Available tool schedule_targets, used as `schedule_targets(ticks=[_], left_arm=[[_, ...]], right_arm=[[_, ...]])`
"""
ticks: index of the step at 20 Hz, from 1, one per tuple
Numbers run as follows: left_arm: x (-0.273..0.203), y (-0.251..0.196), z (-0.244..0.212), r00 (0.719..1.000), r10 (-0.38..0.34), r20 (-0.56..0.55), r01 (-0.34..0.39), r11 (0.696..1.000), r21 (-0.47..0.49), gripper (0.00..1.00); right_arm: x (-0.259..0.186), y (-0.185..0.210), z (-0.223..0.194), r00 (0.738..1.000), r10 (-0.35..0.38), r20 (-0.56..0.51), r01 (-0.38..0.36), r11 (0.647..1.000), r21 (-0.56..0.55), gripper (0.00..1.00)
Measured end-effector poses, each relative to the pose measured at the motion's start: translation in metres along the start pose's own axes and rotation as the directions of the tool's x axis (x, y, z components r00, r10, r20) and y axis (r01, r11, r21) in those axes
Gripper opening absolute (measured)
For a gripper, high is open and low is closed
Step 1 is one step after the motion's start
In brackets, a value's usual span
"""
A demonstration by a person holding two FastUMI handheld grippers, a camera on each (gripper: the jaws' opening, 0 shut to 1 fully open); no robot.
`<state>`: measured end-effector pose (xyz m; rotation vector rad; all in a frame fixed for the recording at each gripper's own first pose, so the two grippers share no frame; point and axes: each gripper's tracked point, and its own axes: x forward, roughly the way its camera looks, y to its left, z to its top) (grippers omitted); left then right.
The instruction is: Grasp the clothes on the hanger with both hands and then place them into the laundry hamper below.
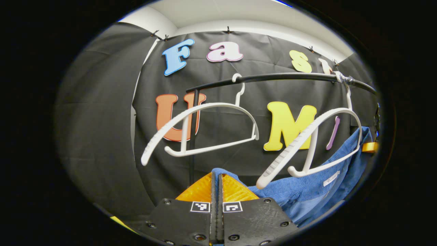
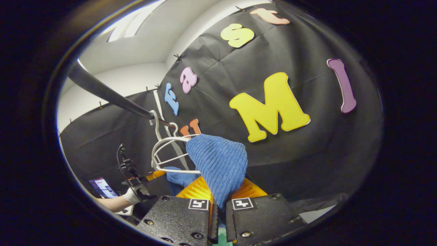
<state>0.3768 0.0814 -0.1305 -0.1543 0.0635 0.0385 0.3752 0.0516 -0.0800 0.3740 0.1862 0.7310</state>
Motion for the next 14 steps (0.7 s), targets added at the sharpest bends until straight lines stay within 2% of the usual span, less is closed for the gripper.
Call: schedule_targets(ticks=[1,2,3,4,6,7,8,9,11,12,13,14], left_arm=[[0.001,0.001,0.001,1.000,0.003,0.001,-0.003,1.000,0.003,0.05],[0.001,0.001,0.002,1.000,0.000,0.001,0.000,1.000,0.000,0.00],[0.002,0.001,0.004,1.000,-0.002,0.004,0.002,1.000,-0.001,0.05],[0.003,0.002,0.006,1.000,-0.003,0.009,0.003,1.000,0.002,0.00],[0.005,0.003,0.007,1.000,-0.005,0.015,0.005,1.000,0.006,0.00],[0.007,0.004,0.008,1.000,-0.004,0.012,0.004,1.000,0.003,0.05],[0.007,0.004,0.007,1.000,-0.008,0.011,0.008,1.000,-0.002,0.00],[0.008,0.004,0.007,1.000,-0.011,0.008,0.011,1.000,-0.010,0.05],[0.010,0.003,0.004,1.000,-0.016,0.002,0.016,1.000,-0.015,0.05],[0.011,0.002,0.001,1.000,-0.021,-0.004,0.021,1.000,-0.014,0.00],[0.012,-0.001,-0.003,0.999,-0.030,-0.018,0.030,0.999,-0.012,0.05],[0.012,-0.004,-0.006,0.999,-0.039,-0.023,0.039,0.999,-0.007,0.00]], right_arm=[[-0.001,0.008,0.002,1.000,0.027,0.008,-0.027,1.000,-0.005,0.12],[-0.002,0.016,0.001,0.998,0.057,0.000,-0.057,0.998,0.003,0.12],[-0.007,0.023,0.002,0.996,0.093,0.000,-0.093,0.996,0.008,0.12],[-0.011,0.022,0.008,0.995,0.098,0.023,-0.098,0.995,0.017,0.12],[-0.016,0.024,0.021,0.985,0.153,0.079,-0.161,0.981,0.105,0.07],[-0.014,0.017,0.028,0.985,0.139,0.106,-0.154,0.977,0.145,0.07],[-0.010,0.007,0.031,0.987,0.112,0.118,-0.132,0.977,0.169,0.06],[-0.006,0.000,0.033,0.986,0.099,0.133,-0.124,0.972,0.201,0.06],[-0.002,-0.006,0.038,0.981,0.100,0.164,-0.145,0.946,0.289,0.06],[-0.002,-0.015,0.042,0.980,0.081,0.181,-0.137,0.936,0.323,0.06],[-0.001,-0.022,0.046,0.975,0.066,0.214,-0.144,0.918,0.370,0.06],[0.000,-0.030,0.045,0.974,0.056,0.219,-0.146,0.896,0.420,0.06]])
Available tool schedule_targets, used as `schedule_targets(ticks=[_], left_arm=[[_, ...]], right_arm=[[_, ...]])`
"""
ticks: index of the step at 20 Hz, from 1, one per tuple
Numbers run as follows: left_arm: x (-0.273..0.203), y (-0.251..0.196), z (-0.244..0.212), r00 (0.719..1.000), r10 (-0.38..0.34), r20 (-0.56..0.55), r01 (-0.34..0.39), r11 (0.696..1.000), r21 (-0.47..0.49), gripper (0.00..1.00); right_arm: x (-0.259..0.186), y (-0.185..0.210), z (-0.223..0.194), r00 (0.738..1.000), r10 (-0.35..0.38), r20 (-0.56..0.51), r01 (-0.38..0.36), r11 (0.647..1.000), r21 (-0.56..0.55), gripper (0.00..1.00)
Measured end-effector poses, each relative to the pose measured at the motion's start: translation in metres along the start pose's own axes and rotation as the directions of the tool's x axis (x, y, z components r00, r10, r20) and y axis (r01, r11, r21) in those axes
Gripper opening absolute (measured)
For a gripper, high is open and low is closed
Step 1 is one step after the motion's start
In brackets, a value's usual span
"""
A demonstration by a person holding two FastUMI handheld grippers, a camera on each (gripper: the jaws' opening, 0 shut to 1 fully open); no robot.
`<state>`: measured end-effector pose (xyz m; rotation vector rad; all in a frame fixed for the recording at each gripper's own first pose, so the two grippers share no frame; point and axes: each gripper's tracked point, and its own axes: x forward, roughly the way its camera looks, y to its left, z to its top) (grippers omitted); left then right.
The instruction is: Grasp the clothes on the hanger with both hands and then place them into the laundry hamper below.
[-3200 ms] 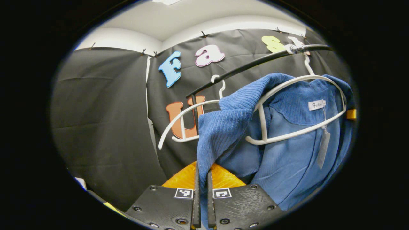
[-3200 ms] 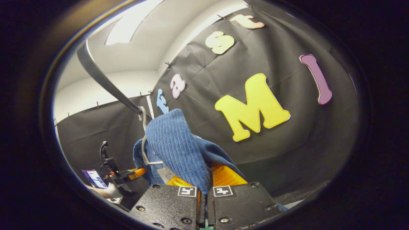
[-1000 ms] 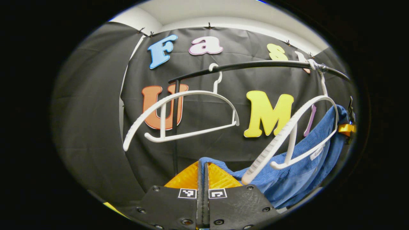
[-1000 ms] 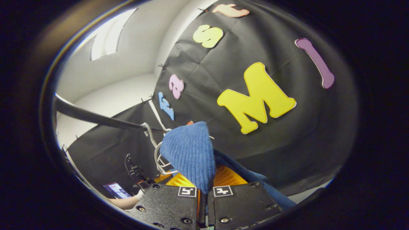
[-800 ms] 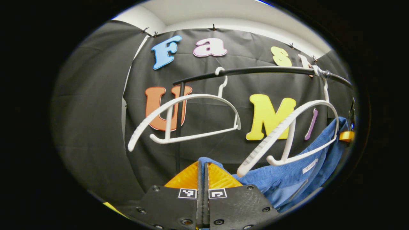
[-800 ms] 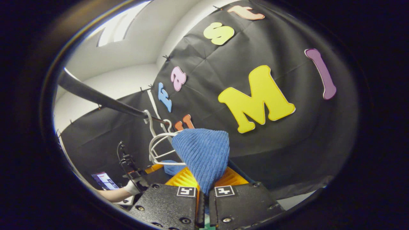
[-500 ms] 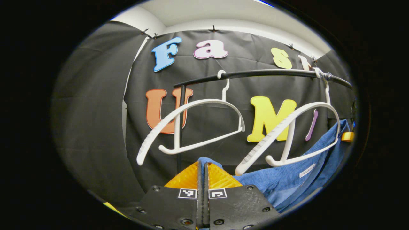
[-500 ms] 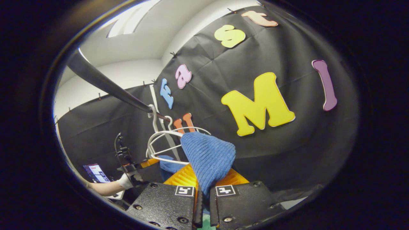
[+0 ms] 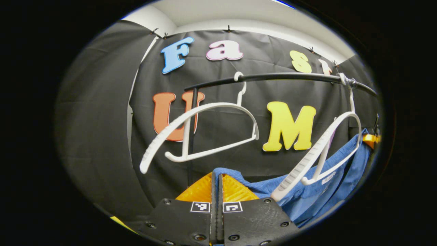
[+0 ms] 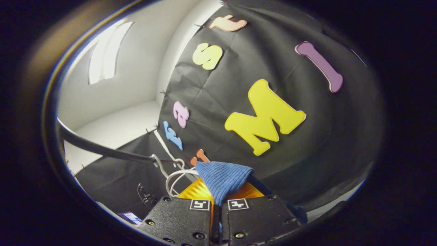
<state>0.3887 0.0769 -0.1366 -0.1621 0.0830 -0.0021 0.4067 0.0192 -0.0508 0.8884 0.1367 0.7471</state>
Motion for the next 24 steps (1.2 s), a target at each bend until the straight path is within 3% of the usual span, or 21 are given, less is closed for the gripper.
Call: schedule_targets(ticks=[2,3,4,5,6,8,10,11,14,19,20,21,22,24], left_arm=[[0.001,-0.005,-0.004,1.000,-0.014,-0.010,0.014,1.000,0.014,0.05],[0.001,-0.006,-0.007,1.000,-0.016,-0.017,0.016,1.000,0.020,0.05],[0.000,-0.006,-0.012,1.000,-0.017,-0.025,0.017,1.000,0.017,0.00],[-0.002,-0.006,-0.018,0.999,-0.014,-0.037,0.015,1.000,0.017,0.05],[-0.005,-0.006,-0.025,0.999,-0.010,-0.048,0.011,1.000,0.019,0.00],[-0.012,-0.004,-0.041,0.997,0.000,-0.072,0.002,1.000,0.023,0.05],[-0.023,-0.002,-0.057,0.995,0.014,-0.101,-0.011,1.000,0.029,0.00],[-0.031,-0.002,-0.064,0.993,0.018,-0.114,-0.015,1.000,0.027,0.05],[-0.058,-0.006,-0.084,0.988,0.027,-0.150,-0.020,0.998,0.052,0.00],[-0.112,-0.032,-0.088,0.984,-0.006,-0.177,0.020,0.997,0.078,0.05],[-0.122,-0.038,-0.088,0.983,-0.018,-0.184,0.032,0.997,0.074,0.00],[-0.132,-0.045,-0.087,0.982,-0.031,-0.188,0.046,0.996,0.076,0.05],[-0.141,-0.052,-0.086,0.980,-0.047,-0.193,0.063,0.995,0.079,0.00],[-0.156,-0.066,-0.080,0.976,-0.083,-0.199,0.100,0.992,0.075,0.05]], right_arm=[[0.001,-0.018,0.006,0.999,-0.035,0.032,0.032,0.994,0.105,0.06],[0.002,-0.032,0.000,0.997,-0.079,0.024,0.076,0.992,0.105,0.06],[0.001,-0.046,-0.010,0.993,-0.121,0.000,0.121,0.991,0.066,0.06],[0.000,-0.054,-0.025,0.988,-0.151,-0.031,0.152,0.988,0.031,0.06],[-0.001,-0.057,-0.035,0.984,-0.171,-0.051,0.171,0.985,0.001,0.06],[-0.008,-0.062,-0.051,0.973,-0.216,-0.080,0.212,0.976,-0.051,0.06],[-0.016,-0.066,-0.070,0.962,-0.253,-0.107,0.242,0.964,-0.106,0.06],[-0.020,-0.066,-0.080,0.956,-0.269,-0.118,0.253,0.958,-0.136,0.06],[-0.033,-0.064,-0.109,0.936,-0.319,-0.146,0.285,0.934,-0.213,0.06],[-0.060,-0.031,-0.166,0.912,-0.360,-0.196,0.289,0.904,-0.316,0.06],[-0.062,-0.022,-0.175,0.909,-0.363,-0.206,0.280,0.896,-0.344,0.06],[-0.065,-0.013,-0.188,0.904,-0.368,-0.217,0.271,0.887,-0.373,0.06],[-0.066,-0.002,-0.199,0.900,-0.369,-0.230,0.256,0.877,-0.406,0.06],[-0.067,0.026,-0.221,0.896,-0.368,-0.249,0.217,0.852,-0.476,0.06]])
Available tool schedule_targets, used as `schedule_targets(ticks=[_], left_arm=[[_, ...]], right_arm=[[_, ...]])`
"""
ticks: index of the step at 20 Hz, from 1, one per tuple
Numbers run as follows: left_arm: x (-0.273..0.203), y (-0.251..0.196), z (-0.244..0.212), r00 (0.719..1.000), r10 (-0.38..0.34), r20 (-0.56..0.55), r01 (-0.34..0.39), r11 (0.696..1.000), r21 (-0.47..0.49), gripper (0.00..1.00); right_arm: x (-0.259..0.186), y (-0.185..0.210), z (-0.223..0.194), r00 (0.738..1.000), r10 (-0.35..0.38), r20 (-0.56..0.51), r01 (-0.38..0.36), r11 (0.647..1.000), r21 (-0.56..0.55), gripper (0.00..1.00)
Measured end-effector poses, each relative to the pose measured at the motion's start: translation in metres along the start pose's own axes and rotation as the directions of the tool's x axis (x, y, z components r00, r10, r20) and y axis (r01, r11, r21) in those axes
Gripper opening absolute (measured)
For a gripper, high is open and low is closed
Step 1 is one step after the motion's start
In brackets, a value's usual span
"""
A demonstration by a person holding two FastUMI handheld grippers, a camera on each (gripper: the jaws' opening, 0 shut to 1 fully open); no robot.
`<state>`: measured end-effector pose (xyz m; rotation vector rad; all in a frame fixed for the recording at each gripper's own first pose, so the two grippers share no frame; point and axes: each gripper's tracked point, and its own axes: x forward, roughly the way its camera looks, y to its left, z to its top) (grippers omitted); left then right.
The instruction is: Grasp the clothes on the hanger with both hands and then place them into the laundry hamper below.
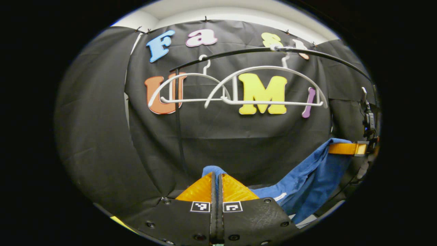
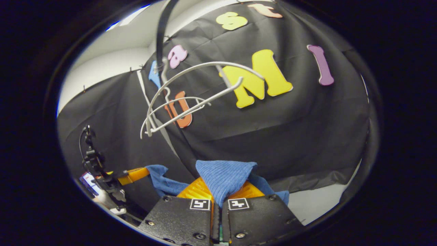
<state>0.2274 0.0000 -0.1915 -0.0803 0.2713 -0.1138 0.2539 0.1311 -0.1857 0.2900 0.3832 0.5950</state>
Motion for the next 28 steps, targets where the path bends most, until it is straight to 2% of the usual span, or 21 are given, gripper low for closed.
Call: schedule_targets(ticks=[1,4,5,6,7,8,9,10,11,14,17,18,19,21,25,28], left_arm=[[-0.006,-0.008,0.003,1.000,-0.021,-0.002,0.021,1.000,0.000,0.00],[-0.028,-0.029,0.013,0.997,-0.074,0.007,0.074,0.997,0.009,0.00],[-0.034,-0.035,0.016,0.996,-0.087,0.010,0.087,0.996,0.014,0.05],[-0.040,-0.042,0.018,0.995,-0.104,0.004,0.104,0.994,0.015,0.05],[-0.047,-0.047,0.023,0.992,-0.124,0.009,0.124,0.992,0.016,0.05],[-0.054,-0.050,0.031,0.991,-0.133,0.020,0.132,0.991,0.027,0.00],[-0.061,-0.051,0.041,0.989,-0.142,0.029,0.141,0.989,0.038,0.00],[-0.067,-0.054,0.050,0.987,-0.156,0.045,0.154,0.987,0.045,0.05],[-0.072,-0.056,0.062,0.984,-0.169,0.060,0.166,0.985,0.048,0.00],[-0.086,-0.058,0.086,0.975,-0.203,0.092,0.200,0.979,0.043,0.05],[-0.089,-0.066,0.090,0.970,-0.224,0.095,0.220,0.974,0.047,0.05],[-0.087,-0.068,0.089,0.969,-0.230,0.091,0.226,0.973,0.051,0.00],[-0.083,-0.071,0.086,0.967,-0.239,0.087,0.235,0.971,0.051,0.05],[-0.076,-0.081,0.075,0.964,-0.258,0.068,0.255,0.966,0.043,0.05],[-0.062,-0.095,0.045,0.959,-0.281,0.025,0.280,0.960,0.030,0.05],[-0.051,-0.089,0.004,0.966,-0.257,-0.038,0.257,0.966,0.002,0.05]], right_arm=[[-0.003,0.018,-0.004,1.000,0.010,-0.007,-0.010,0.999,-0.035,0.06],[-0.007,0.072,-0.007,0.998,0.058,-0.014,-0.059,0.993,-0.100,0.06],[-0.007,0.086,-0.009,0.997,0.074,-0.017,-0.075,0.991,-0.111,0.06],[-0.007,0.100,-0.008,0.996,0.090,-0.018,-0.092,0.989,-0.115,0.06],[-0.009,0.112,-0.005,0.994,0.106,-0.013,-0.107,0.987,-0.122,0.06],[-0.011,0.122,-0.001,0.993,0.117,-0.004,-0.117,0.985,-0.131,0.06],[-0.013,0.130,0.002,0.992,0.126,0.005,-0.124,0.983,-0.138,0.06],[-0.017,0.139,0.006,0.991,0.134,0.017,-0.130,0.980,-0.149,0.06],[-0.022,0.145,0.011,0.990,0.141,0.029,-0.135,0.978,-0.158,0.06],[-0.030,0.164,0.028,0.984,0.165,0.069,-0.151,0.974,-0.171,0.06],[-0.032,0.171,0.035,0.983,0.160,0.092,-0.137,0.968,-0.211,0.06],[-0.031,0.171,0.032,0.984,0.156,0.090,-0.133,0.966,-0.222,0.06],[-0.030,0.169,0.028,0.986,0.147,0.085,-0.125,0.966,-0.225,0.06],[-0.027,0.161,0.019,0.989,0.127,0.071,-0.108,0.968,-0.226,0.06],[-0.016,0.140,-0.005,0.995,0.093,0.031,-0.085,0.980,-0.181,0.06],[0.004,0.127,-0.040,0.996,0.075,-0.040,-0.080,0.989,-0.125,0.06]])
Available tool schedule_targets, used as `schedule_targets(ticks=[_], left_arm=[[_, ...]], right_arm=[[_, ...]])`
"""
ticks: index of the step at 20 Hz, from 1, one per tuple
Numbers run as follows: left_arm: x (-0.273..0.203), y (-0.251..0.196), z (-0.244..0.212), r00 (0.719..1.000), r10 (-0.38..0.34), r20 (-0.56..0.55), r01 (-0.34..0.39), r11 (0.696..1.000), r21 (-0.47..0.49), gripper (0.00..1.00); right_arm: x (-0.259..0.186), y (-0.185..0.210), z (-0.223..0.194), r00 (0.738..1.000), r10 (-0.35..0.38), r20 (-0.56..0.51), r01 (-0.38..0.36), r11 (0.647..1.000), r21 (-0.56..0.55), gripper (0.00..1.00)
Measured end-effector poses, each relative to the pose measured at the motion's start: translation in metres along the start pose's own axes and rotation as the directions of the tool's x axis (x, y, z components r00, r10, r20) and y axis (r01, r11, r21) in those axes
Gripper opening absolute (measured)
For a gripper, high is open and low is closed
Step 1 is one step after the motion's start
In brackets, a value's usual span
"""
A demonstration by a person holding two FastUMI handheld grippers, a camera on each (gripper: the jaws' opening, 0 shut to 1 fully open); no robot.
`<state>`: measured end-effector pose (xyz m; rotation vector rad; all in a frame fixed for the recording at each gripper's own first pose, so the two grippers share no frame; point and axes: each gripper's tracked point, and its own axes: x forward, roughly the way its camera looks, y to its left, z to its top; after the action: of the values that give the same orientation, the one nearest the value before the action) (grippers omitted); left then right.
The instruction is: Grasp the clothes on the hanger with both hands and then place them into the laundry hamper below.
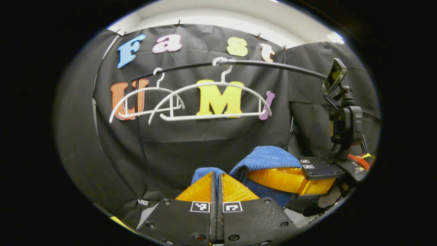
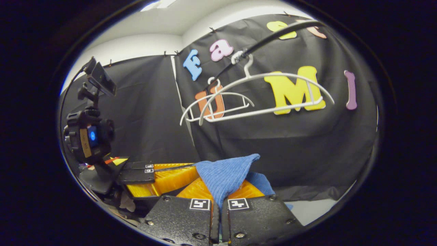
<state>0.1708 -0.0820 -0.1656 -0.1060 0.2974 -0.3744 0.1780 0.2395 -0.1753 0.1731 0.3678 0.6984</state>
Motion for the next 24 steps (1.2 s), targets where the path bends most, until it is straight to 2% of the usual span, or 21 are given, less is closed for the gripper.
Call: schedule_targets(ticks=[1,2,5,8,10,12,13,15,16,17,19,20,21,22,23,24], left_arm=[[0.002,0.003,-0.018,0.999,0.017,-0.028,-0.017,1.000,-0.006,0.05],[0.001,0.009,-0.037,0.997,0.038,-0.067,-0.039,0.999,-0.013,0.00],[0.007,0.025,-0.094,0.983,0.074,-0.170,-0.084,0.995,-0.051,0.00],[0.011,0.050,-0.161,0.955,0.121,-0.273,-0.152,0.984,-0.095,0.00],[0.011,0.062,-0.210,0.919,0.145,-0.366,-0.197,0.974,-0.109,0.00],[0.011,0.073,-0.260,0.870,0.161,-0.466,-0.232,0.968,-0.100,0.00],[0.012,0.074,-0.283,0.841,0.162,-0.516,-0.243,0.966,-0.092,0.00],[0.010,0.072,-0.314,0.785,0.160,-0.598,-0.262,0.961,-0.086,0.00],[0.011,0.071,-0.324,0.763,0.154,-0.628,-0.263,0.961,-0.084,0.00],[0.009,0.072,-0.331,0.736,0.160,-0.658,-0.274,0.959,-0.072,0.00],[0.012,0.076,-0.334,0.722,0.157,-0.674,-0.267,0.962,-0.062,0.00],[0.016,0.076,-0.336,0.715,0.139,-0.685,-0.255,0.964,-0.071,0.00],[0.021,0.075,-0.334,0.721,0.130,-0.681,-0.246,0.966,-0.076,0.00],[0.027,0.076,-0.332,0.726,0.131,-0.675,-0.240,0.968,-0.071,0.02],[0.030,0.078,-0.328,0.733,0.134,-0.667,-0.237,0.969,-0.066,0.10],[0.031,0.082,-0.327,0.744,0.136,-0.654,-0.231,0.971,-0.061,0.33]], right_arm=[[0.008,-0.003,-0.013,1.000,-0.008,-0.023,0.008,1.000,0.001,0.06],[0.016,-0.007,-0.030,0.998,-0.024,-0.058,0.023,1.000,-0.005,0.06],[0.036,-0.013,-0.083,0.985,-0.035,-0.169,0.038,0.999,0.016,0.06],[0.064,-0.023,-0.139,0.956,-0.057,-0.288,0.071,0.997,0.037,0.06],[0.088,-0.032,-0.188,0.915,-0.076,-0.395,0.110,0.992,0.064,0.06],[0.097,-0.048,-0.228,0.847,-0.111,-0.519,0.163,0.985,0.055,0.07],[0.104,-0.049,-0.246,0.823,-0.125,-0.554,0.179,0.983,0.045,0.06],[0.112,-0.059,-0.285,0.753,-0.165,-0.637,0.216,0.976,0.003,0.06],[0.115,-0.060,-0.300,0.728,-0.180,-0.662,0.228,0.974,-0.014,0.07],[0.113,-0.058,-0.302,0.704,-0.202,-0.681,0.240,0.970,-0.039,0.08],[0.110,-0.056,-0.296,0.667,-0.208,-0.715,0.253,0.966,-0.046,0.11],[0.110,-0.055,-0.294,0.665,-0.196,-0.721,0.256,0.966,-0.027,0.14],[0.110,-0.056,-0.291,0.675,-0.202,-0.710,0.264,0.964,-0.022,0.16],[0.111,-0.061,-0.283,0.683,-0.218,-0.697,0.273,0.961,-0.033,0.30],[0.111,-0.067,-0.277,0.690,-0.229,-0.687,0.274,0.961,-0.045,0.44],[0.110,-0.071,-0.270,0.700,-0.241,-0.672,0.278,0.959,-0.055,0.58]])
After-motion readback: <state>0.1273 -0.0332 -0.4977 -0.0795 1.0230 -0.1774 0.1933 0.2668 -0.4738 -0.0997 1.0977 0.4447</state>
